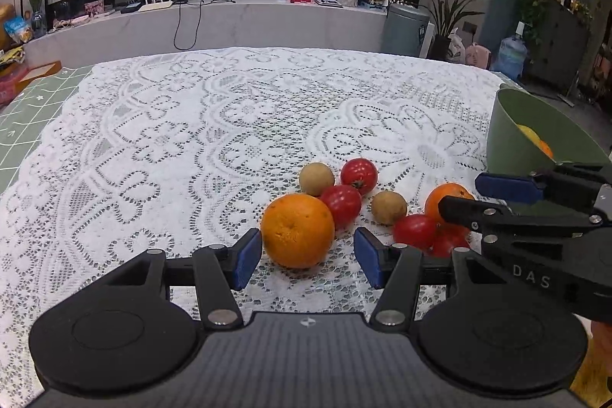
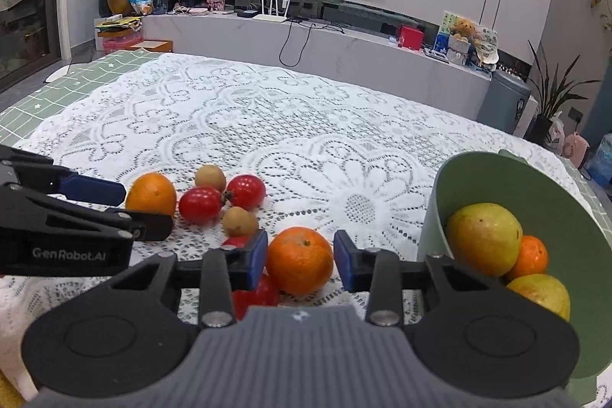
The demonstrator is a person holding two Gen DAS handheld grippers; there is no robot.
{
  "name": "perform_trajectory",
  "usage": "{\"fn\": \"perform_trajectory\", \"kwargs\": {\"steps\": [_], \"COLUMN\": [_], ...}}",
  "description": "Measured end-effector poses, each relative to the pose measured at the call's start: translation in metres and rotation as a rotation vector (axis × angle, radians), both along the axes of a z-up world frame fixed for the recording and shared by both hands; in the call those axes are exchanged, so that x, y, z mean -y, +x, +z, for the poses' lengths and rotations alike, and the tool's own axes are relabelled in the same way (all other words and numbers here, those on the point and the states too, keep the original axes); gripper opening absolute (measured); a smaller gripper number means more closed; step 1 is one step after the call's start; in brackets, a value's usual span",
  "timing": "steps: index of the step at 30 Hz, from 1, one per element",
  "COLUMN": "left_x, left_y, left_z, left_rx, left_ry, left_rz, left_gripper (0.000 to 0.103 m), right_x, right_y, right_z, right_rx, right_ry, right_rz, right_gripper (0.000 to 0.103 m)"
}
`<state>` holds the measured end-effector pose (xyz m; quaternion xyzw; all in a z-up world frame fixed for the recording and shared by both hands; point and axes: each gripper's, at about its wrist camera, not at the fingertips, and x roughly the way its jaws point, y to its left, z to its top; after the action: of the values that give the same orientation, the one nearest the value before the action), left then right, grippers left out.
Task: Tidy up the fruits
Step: 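Grasp an orange with the left gripper while the right gripper grasps another orange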
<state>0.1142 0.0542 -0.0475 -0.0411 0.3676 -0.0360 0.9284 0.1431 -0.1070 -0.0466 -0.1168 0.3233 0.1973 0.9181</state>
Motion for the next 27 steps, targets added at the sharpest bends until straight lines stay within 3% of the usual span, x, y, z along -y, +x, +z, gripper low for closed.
{"fn": "perform_trajectory", "kwargs": {"steps": [13, 17, 27], "left_x": [0.000, 0.001, 0.000], "left_y": [0.008, 0.008, 0.005], "left_z": [-0.004, -0.005, -0.005], "left_rx": [0.012, 0.019, 0.034], "left_ry": [-0.005, 0.010, 0.005], "left_rz": [0.016, 0.016, 0.016], "left_gripper": [0.065, 0.052, 0.050], "right_x": [0.001, 0.001, 0.002], "right_y": [0.011, 0.012, 0.010], "right_z": [-0.006, -0.006, -0.005], "right_rx": [-0.050, -0.055, -0.041], "right_ry": [0.042, 0.048, 0.046], "right_rz": [0.005, 0.008, 0.003], "right_gripper": [0.037, 0.038, 0.036]}}
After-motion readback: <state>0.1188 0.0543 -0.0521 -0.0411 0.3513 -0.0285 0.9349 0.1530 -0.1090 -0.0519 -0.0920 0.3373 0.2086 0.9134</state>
